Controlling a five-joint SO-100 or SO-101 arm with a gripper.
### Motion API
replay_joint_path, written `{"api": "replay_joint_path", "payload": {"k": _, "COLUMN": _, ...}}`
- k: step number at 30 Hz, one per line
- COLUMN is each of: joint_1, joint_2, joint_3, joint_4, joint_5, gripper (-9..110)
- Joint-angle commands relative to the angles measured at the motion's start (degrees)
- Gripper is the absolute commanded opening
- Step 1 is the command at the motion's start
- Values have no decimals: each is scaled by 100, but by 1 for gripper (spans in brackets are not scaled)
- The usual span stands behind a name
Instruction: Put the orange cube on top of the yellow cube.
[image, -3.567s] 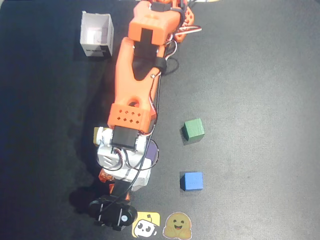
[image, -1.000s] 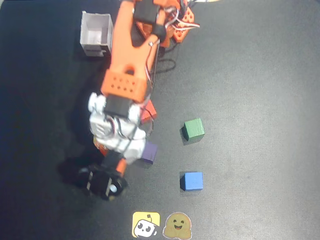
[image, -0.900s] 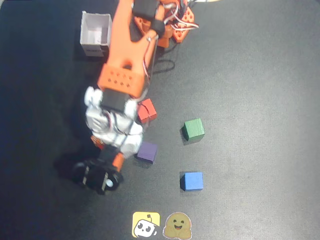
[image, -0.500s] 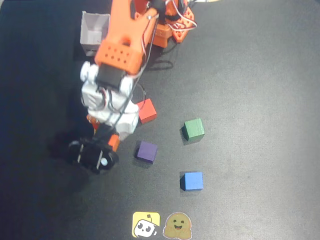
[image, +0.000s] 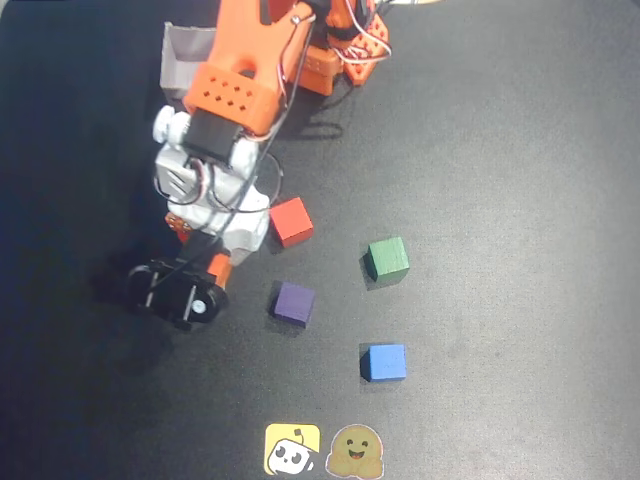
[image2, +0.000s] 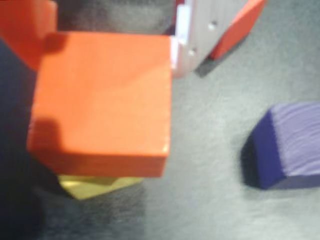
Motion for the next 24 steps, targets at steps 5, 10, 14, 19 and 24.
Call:
{"api": "replay_joint_path", "payload": {"k": 5, "joint_1": 62, "joint_2": 132, "joint_3": 290, "joint_4": -290, "joint_5": -35, "gripper": 7}}
{"api": "replay_joint_path", "payload": {"k": 10, "joint_1": 88, "joint_2": 132, "joint_3": 475, "joint_4": -431, "joint_5": -35, "gripper": 7}}
{"api": "replay_joint_path", "payload": {"k": 14, "joint_1": 141, "joint_2": 114, "joint_3": 501, "joint_4": -439, "joint_5": -53, "gripper": 7}}
{"api": "replay_joint_path", "payload": {"k": 19, "joint_1": 202, "joint_2": 97, "joint_3": 571, "joint_4": -475, "joint_5": -105, "gripper": 7}}
{"api": "replay_joint_path", "payload": {"k": 24, "joint_1": 299, "joint_2": 88, "joint_3": 642, "joint_4": -501, "joint_5": -193, "gripper": 7}}
